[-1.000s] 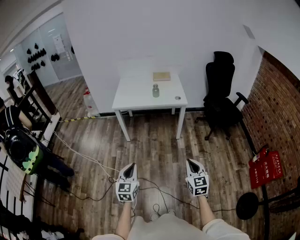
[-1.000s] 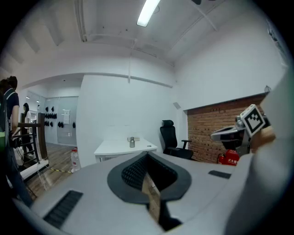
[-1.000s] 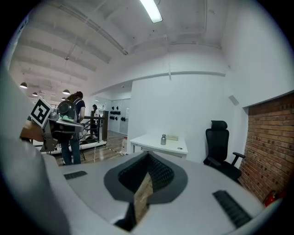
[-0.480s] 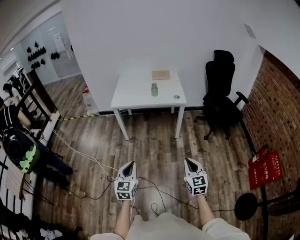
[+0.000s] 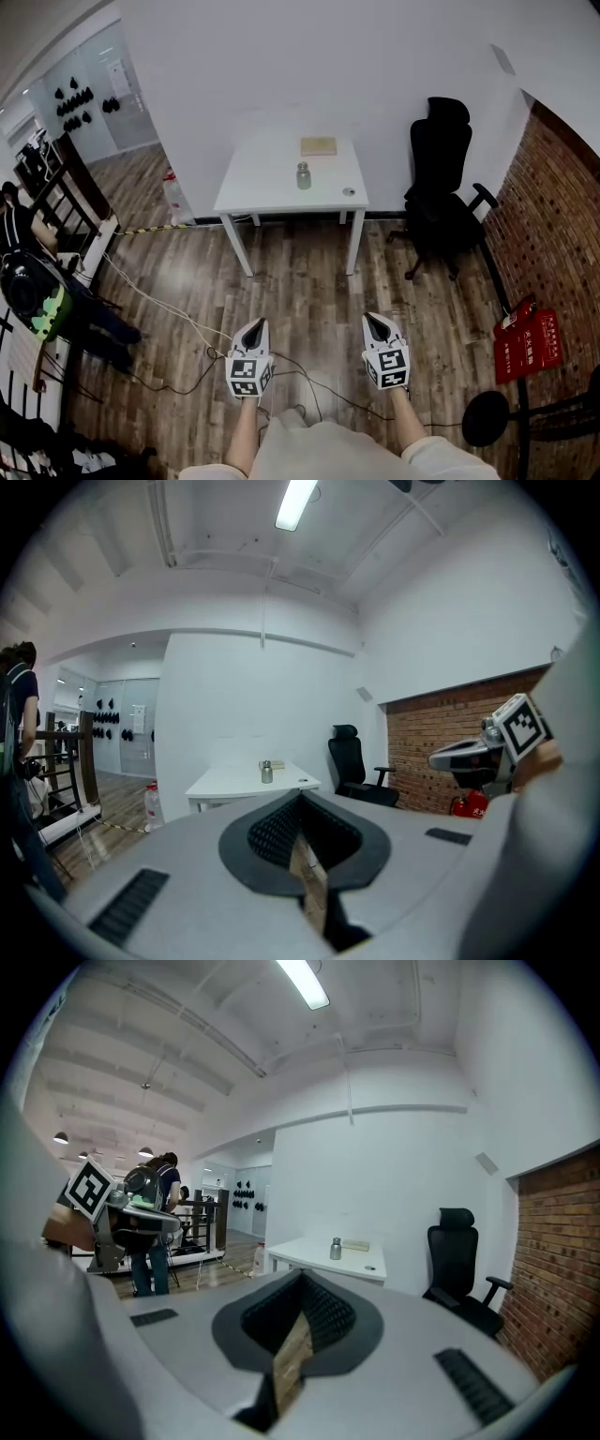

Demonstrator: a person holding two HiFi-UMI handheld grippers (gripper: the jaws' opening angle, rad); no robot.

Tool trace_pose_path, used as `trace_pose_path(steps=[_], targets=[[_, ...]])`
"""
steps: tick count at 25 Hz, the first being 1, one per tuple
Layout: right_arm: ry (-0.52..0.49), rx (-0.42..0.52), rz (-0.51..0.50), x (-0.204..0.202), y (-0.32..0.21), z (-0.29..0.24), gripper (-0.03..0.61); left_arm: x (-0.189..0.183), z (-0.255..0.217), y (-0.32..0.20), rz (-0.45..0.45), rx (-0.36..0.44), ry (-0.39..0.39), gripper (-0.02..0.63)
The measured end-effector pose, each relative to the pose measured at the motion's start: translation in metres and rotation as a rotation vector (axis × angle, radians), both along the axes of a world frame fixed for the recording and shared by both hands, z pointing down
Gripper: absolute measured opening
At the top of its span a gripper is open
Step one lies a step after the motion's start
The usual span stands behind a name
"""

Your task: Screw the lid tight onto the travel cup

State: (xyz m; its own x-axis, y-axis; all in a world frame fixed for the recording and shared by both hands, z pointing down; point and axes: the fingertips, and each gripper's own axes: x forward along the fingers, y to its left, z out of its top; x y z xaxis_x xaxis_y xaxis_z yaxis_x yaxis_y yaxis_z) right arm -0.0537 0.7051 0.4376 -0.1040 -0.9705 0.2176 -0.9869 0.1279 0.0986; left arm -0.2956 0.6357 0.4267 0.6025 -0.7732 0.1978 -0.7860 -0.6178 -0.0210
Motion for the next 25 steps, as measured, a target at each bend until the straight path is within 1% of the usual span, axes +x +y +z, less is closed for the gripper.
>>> trace_pose_path(steps=[6, 12, 16, 20, 25], targets=[[-0.004, -0.014, -0.013, 0.009, -0.022, 0.005, 0.0, 0.004, 0.004, -0.016, -0.016, -0.009, -0.01, 0.008], [0.001, -0.021, -0.014, 0.013, -0.063, 0.014, 0.0, 0.009, 0.016, -0.057, -0.011, -0.02, -0.012, 0.008], [0.008, -0.029, -0.005, 0.02, -0.103, 0.024, 0.0, 0.022, 0.029, -0.102, 0.01, -0.033, -0.006, 0.008], [0.019, -0.046, 0.004, 0.029, -0.157, 0.028, 0.0, 0.038, 0.04, -0.159, 0.039, -0.05, -0.001, 0.008], [0.016, -0.065, 0.024, 0.032, -0.233, 0.022, 0.0, 0.049, 0.034, -0.236, 0.072, -0.065, 0.01, 0.008]])
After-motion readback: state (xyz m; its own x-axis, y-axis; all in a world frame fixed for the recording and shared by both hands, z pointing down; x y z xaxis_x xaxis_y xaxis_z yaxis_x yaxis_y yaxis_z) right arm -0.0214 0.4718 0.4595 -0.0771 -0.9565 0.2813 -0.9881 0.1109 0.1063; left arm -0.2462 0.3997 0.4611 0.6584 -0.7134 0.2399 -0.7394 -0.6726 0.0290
